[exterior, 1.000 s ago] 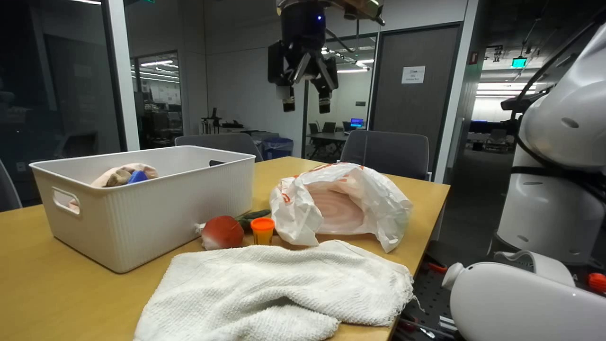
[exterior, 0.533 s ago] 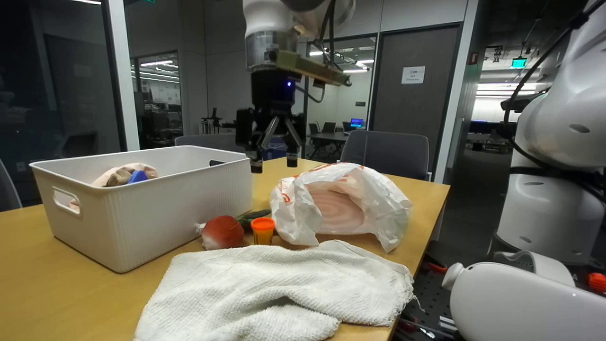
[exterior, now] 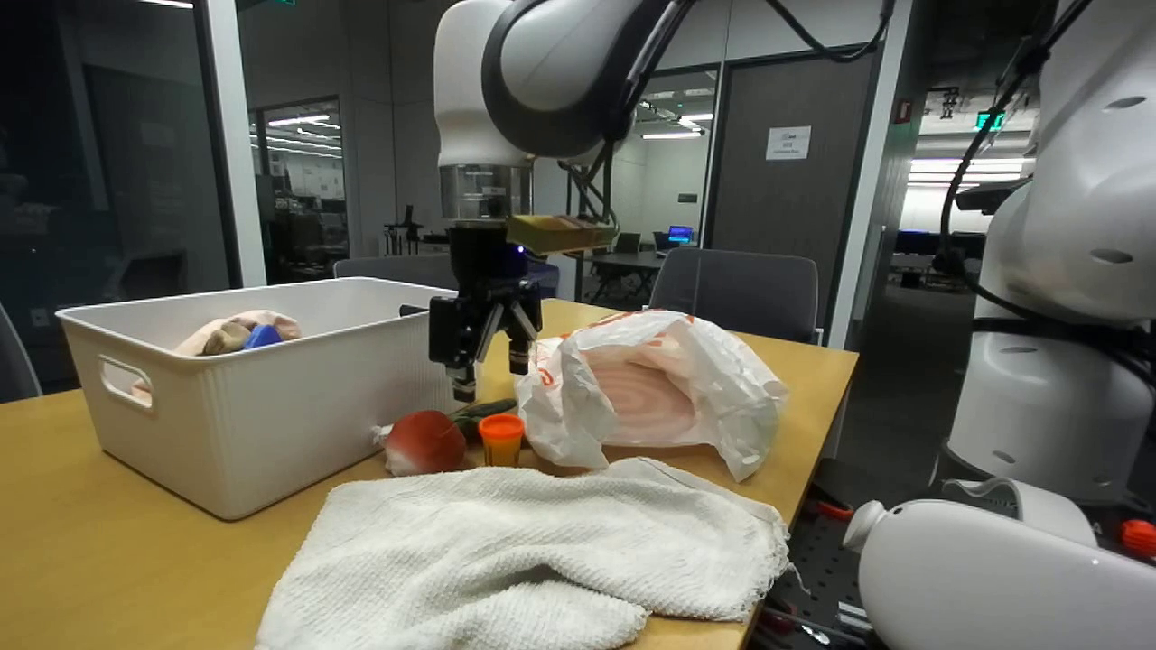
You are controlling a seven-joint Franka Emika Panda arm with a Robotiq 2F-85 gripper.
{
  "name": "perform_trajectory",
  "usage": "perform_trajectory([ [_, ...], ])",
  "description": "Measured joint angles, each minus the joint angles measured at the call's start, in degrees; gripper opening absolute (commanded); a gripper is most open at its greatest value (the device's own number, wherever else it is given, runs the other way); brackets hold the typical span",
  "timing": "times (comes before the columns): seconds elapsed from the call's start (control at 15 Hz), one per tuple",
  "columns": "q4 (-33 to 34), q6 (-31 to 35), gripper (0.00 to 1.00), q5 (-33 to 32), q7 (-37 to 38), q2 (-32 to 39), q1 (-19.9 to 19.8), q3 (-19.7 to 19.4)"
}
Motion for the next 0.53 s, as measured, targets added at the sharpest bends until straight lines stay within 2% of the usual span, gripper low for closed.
perform_trajectory([
  [0.53,3.91,10.57,1.00,-0.95,-5.24,9.60,1.14,-1.46],
])
